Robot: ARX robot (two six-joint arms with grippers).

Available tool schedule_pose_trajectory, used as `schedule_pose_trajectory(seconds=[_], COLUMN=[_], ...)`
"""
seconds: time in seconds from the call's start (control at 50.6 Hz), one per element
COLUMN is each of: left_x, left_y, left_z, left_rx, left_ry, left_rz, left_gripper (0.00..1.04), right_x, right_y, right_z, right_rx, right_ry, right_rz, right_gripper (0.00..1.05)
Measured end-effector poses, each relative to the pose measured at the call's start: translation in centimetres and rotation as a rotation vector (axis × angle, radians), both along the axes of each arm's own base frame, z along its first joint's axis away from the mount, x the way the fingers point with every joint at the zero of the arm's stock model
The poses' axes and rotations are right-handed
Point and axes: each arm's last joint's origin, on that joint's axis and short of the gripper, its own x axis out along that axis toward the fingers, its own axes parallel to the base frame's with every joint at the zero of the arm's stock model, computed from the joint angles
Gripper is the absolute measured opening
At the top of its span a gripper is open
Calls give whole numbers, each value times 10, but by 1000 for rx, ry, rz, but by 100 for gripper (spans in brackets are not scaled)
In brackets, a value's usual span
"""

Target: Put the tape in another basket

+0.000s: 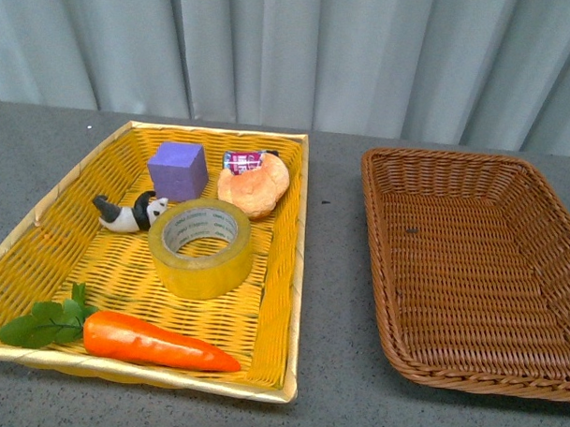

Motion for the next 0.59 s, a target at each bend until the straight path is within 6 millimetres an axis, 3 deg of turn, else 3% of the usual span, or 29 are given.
schedule_pose_trajectory(seconds=[0.593], left_x=[0], left_y=[0], left_z=[0], left_rx=[0], left_ry=[0], left_rz=[0], left_gripper=[98], right_x=[0], right_y=[0], right_z=[0], right_rx=[0], right_ry=[0], right_rz=[0], right_gripper=[96])
